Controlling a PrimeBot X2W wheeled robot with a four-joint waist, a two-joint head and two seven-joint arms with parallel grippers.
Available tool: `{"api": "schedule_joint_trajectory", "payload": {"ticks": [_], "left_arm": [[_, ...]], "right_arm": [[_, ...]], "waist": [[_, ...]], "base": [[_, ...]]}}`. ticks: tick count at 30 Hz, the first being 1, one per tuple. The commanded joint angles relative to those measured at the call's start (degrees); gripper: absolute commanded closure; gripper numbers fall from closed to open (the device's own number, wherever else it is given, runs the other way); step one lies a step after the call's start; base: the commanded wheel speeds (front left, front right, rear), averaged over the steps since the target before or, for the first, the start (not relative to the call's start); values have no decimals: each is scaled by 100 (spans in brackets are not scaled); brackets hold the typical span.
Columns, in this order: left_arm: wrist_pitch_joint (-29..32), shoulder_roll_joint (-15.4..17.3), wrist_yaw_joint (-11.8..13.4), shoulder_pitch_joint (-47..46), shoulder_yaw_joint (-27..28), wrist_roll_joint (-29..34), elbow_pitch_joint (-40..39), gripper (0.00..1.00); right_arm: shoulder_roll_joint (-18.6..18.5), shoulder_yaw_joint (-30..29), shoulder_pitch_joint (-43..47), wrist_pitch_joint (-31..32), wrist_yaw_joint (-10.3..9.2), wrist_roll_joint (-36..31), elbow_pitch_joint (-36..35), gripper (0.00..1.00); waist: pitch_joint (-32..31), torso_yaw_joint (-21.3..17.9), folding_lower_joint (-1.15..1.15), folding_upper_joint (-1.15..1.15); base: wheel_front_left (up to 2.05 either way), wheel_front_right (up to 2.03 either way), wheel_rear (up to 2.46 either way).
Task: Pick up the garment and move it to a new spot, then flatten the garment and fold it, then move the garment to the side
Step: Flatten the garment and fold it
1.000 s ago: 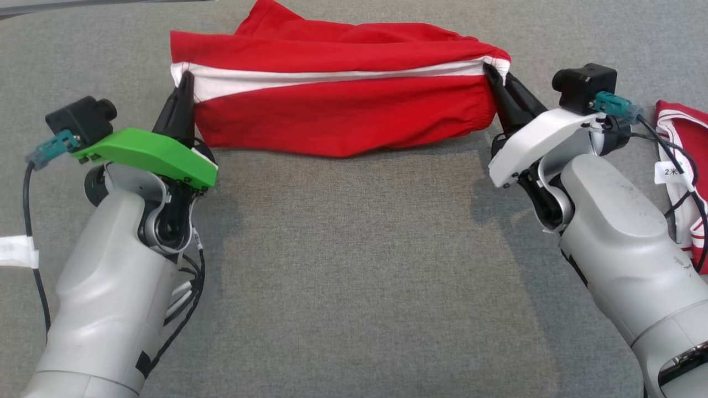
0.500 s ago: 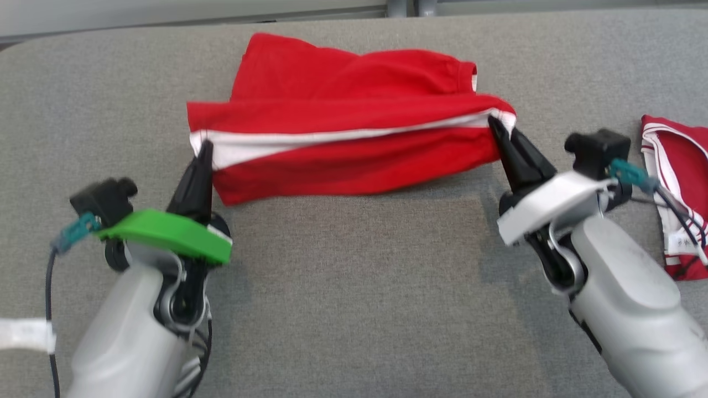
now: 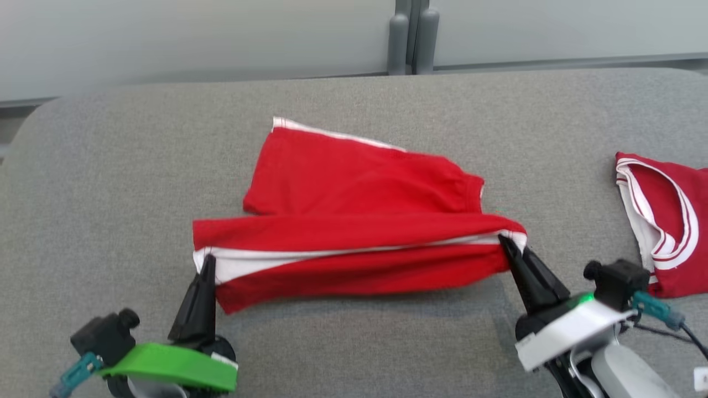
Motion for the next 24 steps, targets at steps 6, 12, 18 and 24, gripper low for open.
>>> {"api": "schedule_joint_trajectory", "payload": {"ticks": [6,12,18,24], "left_arm": [[-29,132,278,723,35,177,-788,100],[18,240,465,1082,67,201,-1283,100],[172,215,443,837,-5,151,-1156,100],[301,215,269,396,-49,129,-440,100]], "right_arm": [[-67,-226,855,315,-7,-77,-719,100],[-23,-481,1379,646,-7,-180,-1269,100],[141,-517,1394,891,-7,-162,-1378,100],[222,-490,1153,964,-7,-23,-929,100]], "waist": [[-209,-194,0,62],[-242,-322,0,62],[-269,-400,0,62],[-360,-414,0,62]], "base": [[0,0,0],[0,0,0],[0,0,0],[0,0,0]]}}
